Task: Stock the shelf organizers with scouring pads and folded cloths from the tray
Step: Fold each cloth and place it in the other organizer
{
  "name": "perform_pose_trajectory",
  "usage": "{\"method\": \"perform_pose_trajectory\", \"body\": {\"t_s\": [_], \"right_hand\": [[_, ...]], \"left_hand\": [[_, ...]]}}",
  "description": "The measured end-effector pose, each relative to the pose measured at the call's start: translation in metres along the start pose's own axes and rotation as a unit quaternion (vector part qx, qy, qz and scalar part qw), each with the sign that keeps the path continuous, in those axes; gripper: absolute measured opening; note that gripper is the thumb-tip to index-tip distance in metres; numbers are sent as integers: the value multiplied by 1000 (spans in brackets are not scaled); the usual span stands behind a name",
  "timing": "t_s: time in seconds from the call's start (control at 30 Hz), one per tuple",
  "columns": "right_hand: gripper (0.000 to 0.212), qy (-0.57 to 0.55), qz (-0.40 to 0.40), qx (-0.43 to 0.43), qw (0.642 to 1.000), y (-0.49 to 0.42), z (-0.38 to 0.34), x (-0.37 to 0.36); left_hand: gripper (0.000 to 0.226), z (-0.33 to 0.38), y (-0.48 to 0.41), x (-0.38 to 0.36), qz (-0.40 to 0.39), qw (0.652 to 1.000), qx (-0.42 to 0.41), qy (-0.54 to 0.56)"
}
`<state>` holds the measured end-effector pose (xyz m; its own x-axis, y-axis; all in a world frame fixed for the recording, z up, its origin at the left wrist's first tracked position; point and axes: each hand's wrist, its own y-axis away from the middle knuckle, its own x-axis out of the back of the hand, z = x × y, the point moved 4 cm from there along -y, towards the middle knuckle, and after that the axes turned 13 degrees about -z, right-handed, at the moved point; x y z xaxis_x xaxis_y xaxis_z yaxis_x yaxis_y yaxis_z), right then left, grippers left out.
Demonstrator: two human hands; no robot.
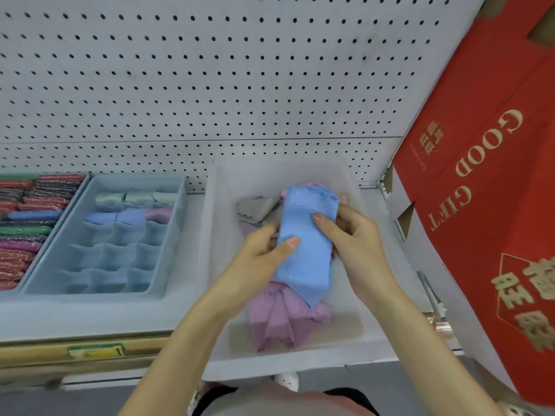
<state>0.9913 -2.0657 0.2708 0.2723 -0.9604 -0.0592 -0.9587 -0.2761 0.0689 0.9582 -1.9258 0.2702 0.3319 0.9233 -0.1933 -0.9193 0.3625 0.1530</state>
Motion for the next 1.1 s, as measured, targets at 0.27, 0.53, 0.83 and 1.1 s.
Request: {"method": "perform_pose_trajectory", "body": {"t_s": [0.27, 0.53, 0.83, 1.1], "right_hand": [[22, -61, -101, 4, 993, 3, -7, -17], [33, -159, -144, -40, 976, -11, -11, -57], [26, 13, -99, 63, 993, -16, -11, -113], [30, -17, -76, -19, 997, -19, -14, -146]], "left_hand": [[18, 20, -4, 29, 28, 998, -50, -6], [36, 36, 22, 67, 1, 998, -60, -22], [29, 37, 49, 107, 25, 994, 92, -56], [16, 44, 66, 137, -27, 996, 80, -3]]}}
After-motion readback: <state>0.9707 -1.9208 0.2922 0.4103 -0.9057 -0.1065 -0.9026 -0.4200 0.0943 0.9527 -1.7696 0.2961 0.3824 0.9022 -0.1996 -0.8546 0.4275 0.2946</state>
